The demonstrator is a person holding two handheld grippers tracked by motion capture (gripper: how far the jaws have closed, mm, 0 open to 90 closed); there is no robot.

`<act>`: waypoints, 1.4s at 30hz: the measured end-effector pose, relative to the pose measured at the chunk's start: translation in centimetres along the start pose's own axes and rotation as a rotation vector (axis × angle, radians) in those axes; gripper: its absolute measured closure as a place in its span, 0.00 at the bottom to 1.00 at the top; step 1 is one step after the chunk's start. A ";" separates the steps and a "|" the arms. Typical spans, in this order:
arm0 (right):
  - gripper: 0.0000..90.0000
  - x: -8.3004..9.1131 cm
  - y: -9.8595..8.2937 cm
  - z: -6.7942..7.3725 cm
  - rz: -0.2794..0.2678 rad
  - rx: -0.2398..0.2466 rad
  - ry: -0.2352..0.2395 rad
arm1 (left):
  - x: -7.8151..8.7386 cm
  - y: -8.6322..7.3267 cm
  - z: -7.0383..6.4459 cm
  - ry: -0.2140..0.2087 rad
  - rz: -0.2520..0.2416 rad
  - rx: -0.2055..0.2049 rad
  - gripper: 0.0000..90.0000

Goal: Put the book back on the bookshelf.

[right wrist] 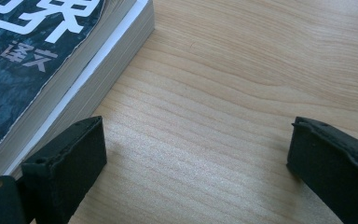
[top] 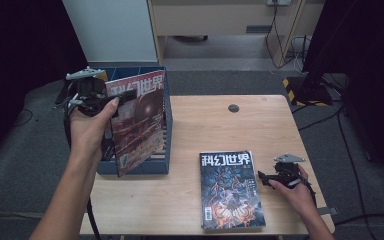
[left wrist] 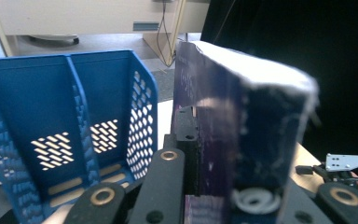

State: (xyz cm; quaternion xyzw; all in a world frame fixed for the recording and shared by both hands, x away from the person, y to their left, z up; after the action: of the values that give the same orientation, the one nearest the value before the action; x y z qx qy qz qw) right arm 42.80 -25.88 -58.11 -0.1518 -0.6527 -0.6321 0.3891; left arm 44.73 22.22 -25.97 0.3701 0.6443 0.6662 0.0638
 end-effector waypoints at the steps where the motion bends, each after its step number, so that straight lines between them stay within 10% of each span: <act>1: 0.05 0.0 0.0 0.0 0.000 0.000 0.000 | 0.1 -0.1 0.2 0.002 0.000 0.001 0.93; 42: 0.05 0.0 0.0 0.0 -0.001 0.000 -0.002 | 2.7 -1.4 4.5 0.109 -0.022 0.054 0.93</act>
State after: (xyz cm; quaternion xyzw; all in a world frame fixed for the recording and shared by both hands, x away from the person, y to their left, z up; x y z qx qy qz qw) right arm 42.80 -25.87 -58.11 -0.1522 -0.6530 -0.6322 0.3883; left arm 44.79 27.62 -26.61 0.3277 0.6686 0.6670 0.0258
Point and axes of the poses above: each handheld gripper's, and its own axes: x roughly backward along the jaws, y roughly out of its top, z roughly to its left, the point moved 6 cm from there along -x, roughly forward along the jaws, and after that the axes turned 8 degrees about -x, right-handed, at the moved point
